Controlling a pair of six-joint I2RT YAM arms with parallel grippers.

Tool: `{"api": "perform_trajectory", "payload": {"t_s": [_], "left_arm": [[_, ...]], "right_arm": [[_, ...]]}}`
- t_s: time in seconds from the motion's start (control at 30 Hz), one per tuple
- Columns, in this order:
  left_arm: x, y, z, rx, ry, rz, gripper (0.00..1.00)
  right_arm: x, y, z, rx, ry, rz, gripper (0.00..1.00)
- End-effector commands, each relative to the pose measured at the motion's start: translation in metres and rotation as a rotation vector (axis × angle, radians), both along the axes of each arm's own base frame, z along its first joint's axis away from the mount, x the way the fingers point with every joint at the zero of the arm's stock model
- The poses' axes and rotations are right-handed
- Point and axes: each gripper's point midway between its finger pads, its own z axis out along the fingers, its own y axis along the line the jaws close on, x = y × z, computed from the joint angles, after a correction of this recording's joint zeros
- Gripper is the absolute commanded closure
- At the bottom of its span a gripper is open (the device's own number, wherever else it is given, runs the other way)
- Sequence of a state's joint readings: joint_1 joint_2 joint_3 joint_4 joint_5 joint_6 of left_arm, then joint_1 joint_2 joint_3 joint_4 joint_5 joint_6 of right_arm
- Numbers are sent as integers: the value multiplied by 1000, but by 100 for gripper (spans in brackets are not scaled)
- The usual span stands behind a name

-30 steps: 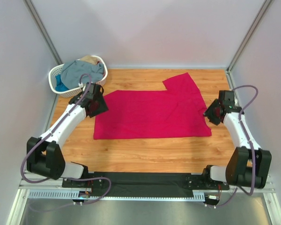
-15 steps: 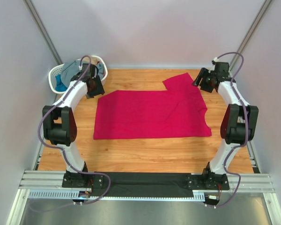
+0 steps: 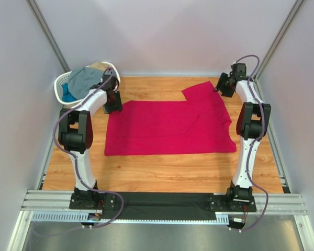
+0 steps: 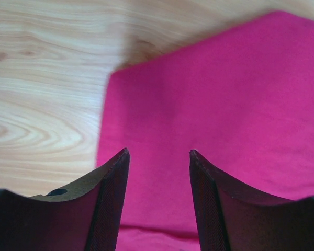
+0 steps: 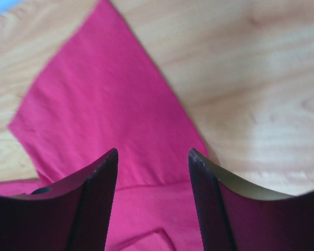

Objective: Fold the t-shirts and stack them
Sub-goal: Fold the tshirt

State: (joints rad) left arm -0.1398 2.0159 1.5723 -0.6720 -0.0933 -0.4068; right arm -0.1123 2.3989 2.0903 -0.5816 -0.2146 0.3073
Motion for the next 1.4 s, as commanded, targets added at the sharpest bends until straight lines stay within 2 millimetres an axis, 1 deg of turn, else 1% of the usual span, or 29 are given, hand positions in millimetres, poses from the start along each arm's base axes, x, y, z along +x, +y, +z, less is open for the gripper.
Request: {"api": "perform_trajectory", "payload": {"t_s": [0.0, 0.03, 0.07, 0.1, 0.13, 0.17, 0.2, 0.23, 0.27, 0.3, 0.33, 0.37, 0.4, 0.47, 0.5, 0.53, 0.57, 0.6, 0.7, 0.73, 0.8, 0.83, 0.93, 0.97, 1.03, 1.07, 1.17, 1.27, 1.37], "left_arm": [[-1, -30, 55, 19, -108, -89, 43], [-7, -36, 55, 1, -98, -101, 43], [-12, -47, 63, -22, -110, -124, 44], [-17, -51, 66, -40, -111, -128, 44], [-27, -57, 59, -63, -89, -129, 45], [-34, -62, 64, -75, -102, -138, 47], [-40, -64, 61, -86, -96, -137, 48], [-53, -69, 48, -118, -63, -133, 50], [-60, -72, 48, -147, -61, -136, 51], [-74, -70, 34, -151, -18, -128, 53], [-80, -73, 30, -174, -8, -121, 55], [-86, -72, 28, -178, -1, -118, 58], [-92, -70, 24, -176, 14, -111, 59], [-107, -64, 10, -165, 53, -84, 60], [-111, -62, 5, -156, 67, -68, 60], [-119, -56, -4, -138, 93, -49, 61], [-123, -55, -9, -133, 109, -29, 61], [-131, -52, -17, -129, 136, -16, 61], [-142, -42, -32, -86, 168, 44, 64], [-146, -40, -34, -79, 174, 55, 65], [-156, -33, -40, -46, 191, 89, 65], [-159, -31, -41, -36, 191, 97, 65], [-173, -26, -45, -4, 211, 129, 61], [-178, -24, -47, 15, 221, 137, 61], [-187, -21, -47, 53, 230, 154, 61], [-195, -19, -50, 65, 246, 155, 60], [-214, -16, -57, 92, 265, 179, 59], [-231, -14, -61, 105, 270, 202, 58], [-234, -23, -50, 50, 253, 167, 58]], "right_arm": [[-26, -8, 28, -74, 61, -52, 43], [-42, -4, 22, -90, 100, -53, 44], [-53, -4, 47, -111, 75, -68, 45], [-63, -1, 55, -113, 79, -77, 47], [-77, 8, 55, -117, 101, -73, 52], [-99, 13, 60, -117, 118, -89, 55], [-113, 19, 54, -117, 147, -84, 58], [-125, 31, 50, -119, 167, -64, 64], [-149, 32, 31, -118, 236, -69, 67], [-161, 48, 35, -109, 237, -50, 70], [-169, 61, 32, -97, 240, -27, 72], [-179, 66, 27, -94, 249, -20, 73], [-199, 69, 8, -96, 301, -16, 73], [-211, 76, 2, -84, 292, -24, 73], [-218, 75, -4, -86, 306, -35, 74], [-231, 68, -19, -110, 338, -74, 75], [-237, 66, -24, -116, 347, -93, 75], [-252, 62, -36, -125, 379, -117, 76], [-268, 52, -47, -156, 406, -172, 77], [-280, 49, -51, -159, 428, -203, 77], [-293, 48, -52, -162, 445, -230, 77], [-307, 44, -55, -179, 458, -255, 77], [-332, 37, -60, -201, 493, -284, 77], [-335, 36, -55, -191, 472, -300, 77], [-351, 33, -56, -198, 485, -313, 77], [-353, 32, -48, -188, 456, -331, 77], [-369, 27, -42, -188, 427, -372, 76], [-387, 25, -47, -191, 440, -383, 76], [-389, 24, -45, -187, 413, -374, 74]]}}
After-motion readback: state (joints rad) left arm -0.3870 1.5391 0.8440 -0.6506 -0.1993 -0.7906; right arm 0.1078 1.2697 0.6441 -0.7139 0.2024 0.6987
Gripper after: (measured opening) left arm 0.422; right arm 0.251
